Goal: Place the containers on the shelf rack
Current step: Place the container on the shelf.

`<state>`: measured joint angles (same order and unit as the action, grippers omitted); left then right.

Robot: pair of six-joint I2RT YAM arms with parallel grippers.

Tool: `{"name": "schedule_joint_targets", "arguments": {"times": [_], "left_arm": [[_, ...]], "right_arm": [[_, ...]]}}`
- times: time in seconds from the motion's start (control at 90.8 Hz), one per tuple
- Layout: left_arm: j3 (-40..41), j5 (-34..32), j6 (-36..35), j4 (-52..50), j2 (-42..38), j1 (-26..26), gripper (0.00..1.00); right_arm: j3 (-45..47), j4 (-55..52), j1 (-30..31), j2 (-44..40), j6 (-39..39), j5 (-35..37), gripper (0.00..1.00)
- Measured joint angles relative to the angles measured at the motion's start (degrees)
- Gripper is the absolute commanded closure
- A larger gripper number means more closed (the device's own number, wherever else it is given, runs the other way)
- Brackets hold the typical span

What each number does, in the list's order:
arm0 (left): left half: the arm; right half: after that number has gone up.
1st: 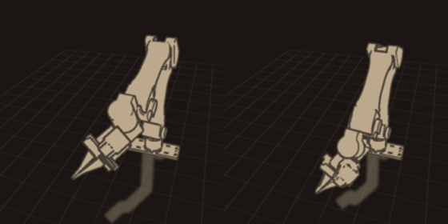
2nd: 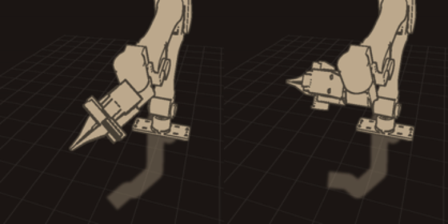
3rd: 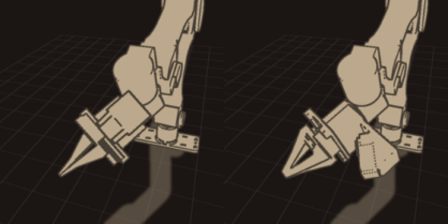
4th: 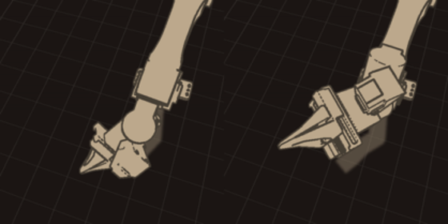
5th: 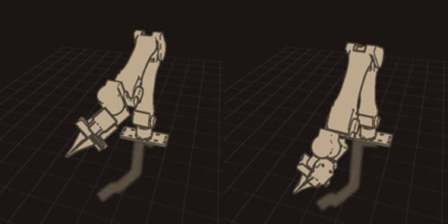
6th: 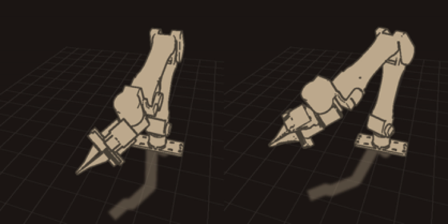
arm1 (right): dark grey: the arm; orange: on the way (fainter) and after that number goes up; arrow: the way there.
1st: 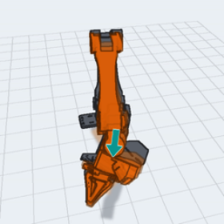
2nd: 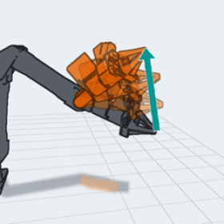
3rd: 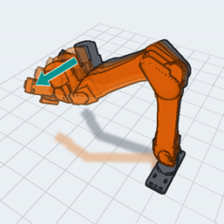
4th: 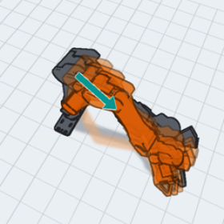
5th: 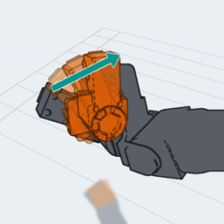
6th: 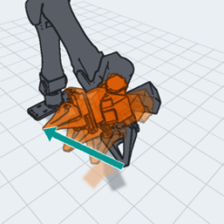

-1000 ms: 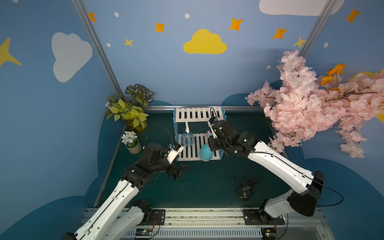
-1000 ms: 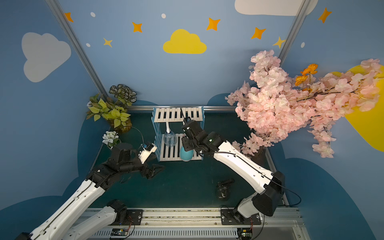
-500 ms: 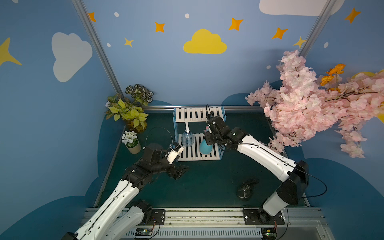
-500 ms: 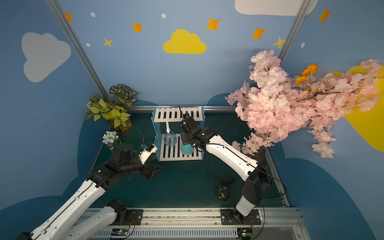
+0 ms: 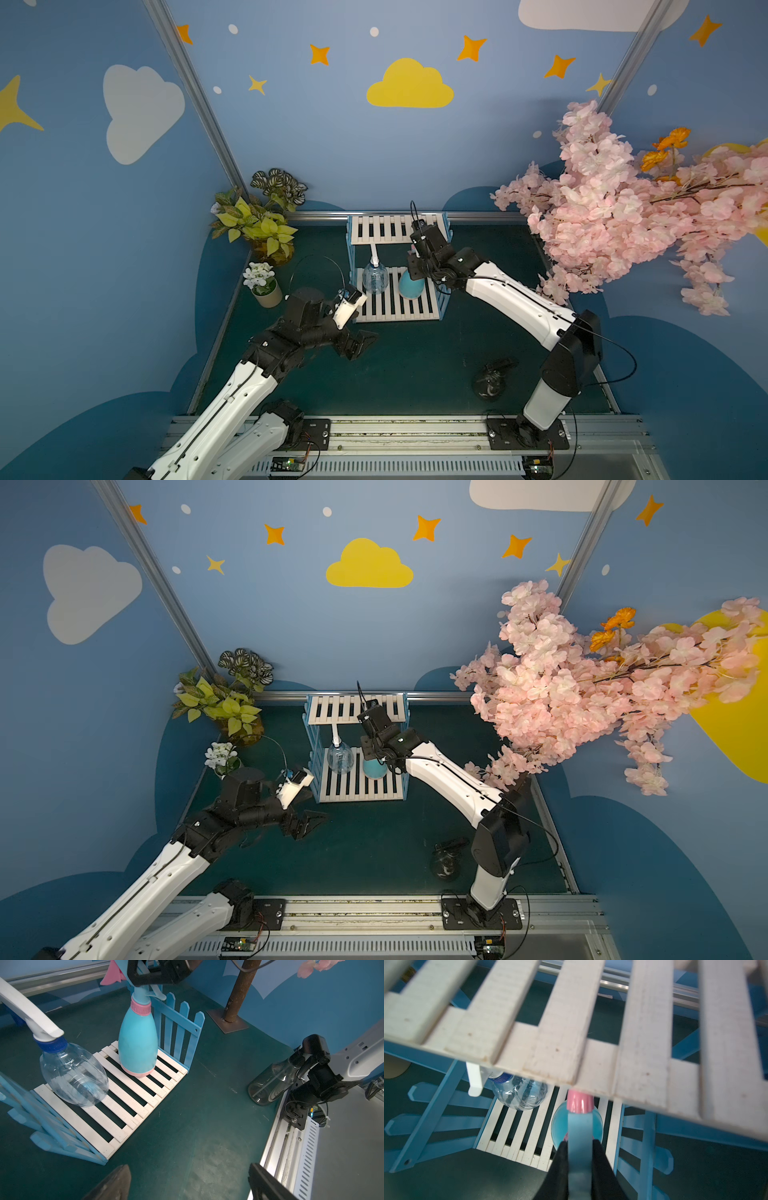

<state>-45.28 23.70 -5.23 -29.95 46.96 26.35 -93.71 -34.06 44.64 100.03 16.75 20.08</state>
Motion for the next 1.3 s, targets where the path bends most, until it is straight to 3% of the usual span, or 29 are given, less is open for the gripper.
{"name": "schedule_joint_targets", "arguments": {"times": [0.98, 1.299], "left_arm": [[0.1, -0.2, -0.8, 0.0, -0.6, 0.0, 0.07], [0.5, -0.2, -1.0, 0.0, -0.9, 0.0, 0.07]], "right_arm": [[-1.0, 5.4, -1.4, 5.2, -1.0, 2.6, 1.0], [-2.0, 5.6, -1.8, 6.2, -0.3, 2.6, 0.86]]}}
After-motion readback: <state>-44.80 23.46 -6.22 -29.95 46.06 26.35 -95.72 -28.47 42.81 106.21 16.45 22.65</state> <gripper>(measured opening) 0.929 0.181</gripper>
